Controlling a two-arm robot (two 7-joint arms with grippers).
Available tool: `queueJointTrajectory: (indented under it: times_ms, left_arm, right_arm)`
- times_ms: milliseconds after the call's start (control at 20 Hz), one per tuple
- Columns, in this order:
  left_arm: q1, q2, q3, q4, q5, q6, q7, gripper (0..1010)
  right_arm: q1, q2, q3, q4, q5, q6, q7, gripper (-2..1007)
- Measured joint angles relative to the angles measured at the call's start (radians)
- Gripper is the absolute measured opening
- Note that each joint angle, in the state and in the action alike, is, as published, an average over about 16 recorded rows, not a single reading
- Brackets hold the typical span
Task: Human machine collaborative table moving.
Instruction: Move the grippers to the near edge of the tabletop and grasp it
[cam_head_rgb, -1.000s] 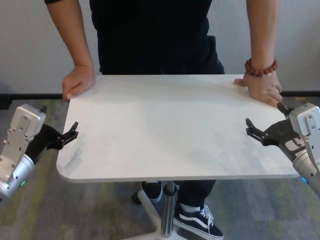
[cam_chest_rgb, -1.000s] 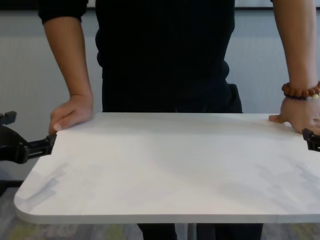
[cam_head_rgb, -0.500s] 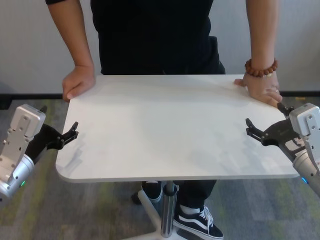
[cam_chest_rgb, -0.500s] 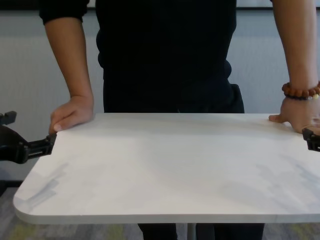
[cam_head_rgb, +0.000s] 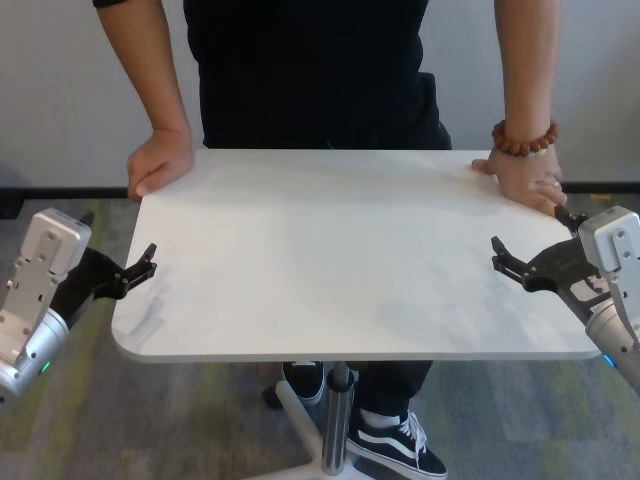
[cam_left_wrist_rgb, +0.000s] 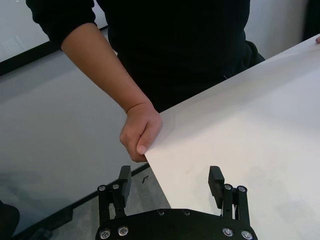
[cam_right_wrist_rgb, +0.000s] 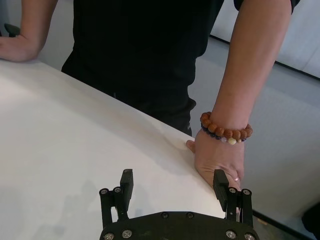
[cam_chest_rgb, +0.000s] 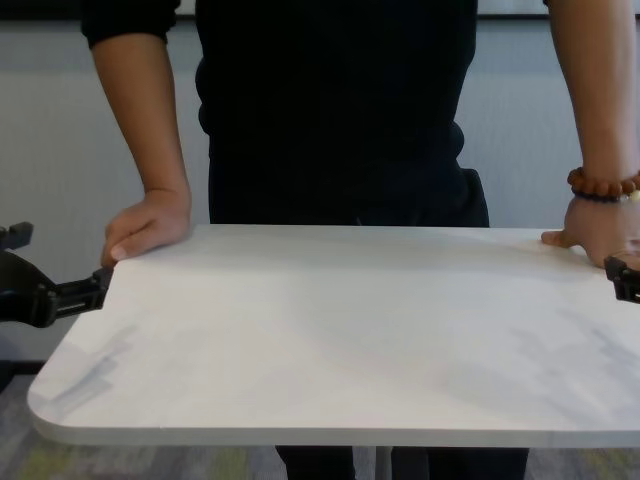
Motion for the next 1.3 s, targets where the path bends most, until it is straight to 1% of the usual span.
queueJointTrajectory:
  times_ms: [750,900,1050,1200,1300]
  left_arm:
    - [0.000,0.001,0.000,-0.001,0.002,-0.001,0.000,1001]
    - [0.005,0.006,0.001,-0.009,0.017,-0.004,0.008,1001]
    - [0.019,0.018,-0.001,-0.028,0.037,-0.007,0.019,1002]
    - [0.046,0.041,-0.007,-0.061,0.063,-0.014,0.032,1002]
    - [0.073,0.062,-0.013,-0.090,0.083,-0.020,0.043,1002]
  right_arm:
    - [0.000,0.000,0.000,0.000,-0.001,0.000,0.000,1001]
    - [-0.005,0.001,-0.001,-0.007,-0.010,0.005,-0.008,1001]
    - [-0.019,0.007,-0.002,-0.028,-0.027,0.017,-0.024,1001]
    - [-0.047,0.017,0.000,-0.065,-0.048,0.038,-0.044,1001]
    - [-0.074,0.027,0.003,-0.099,-0.063,0.055,-0.061,1001]
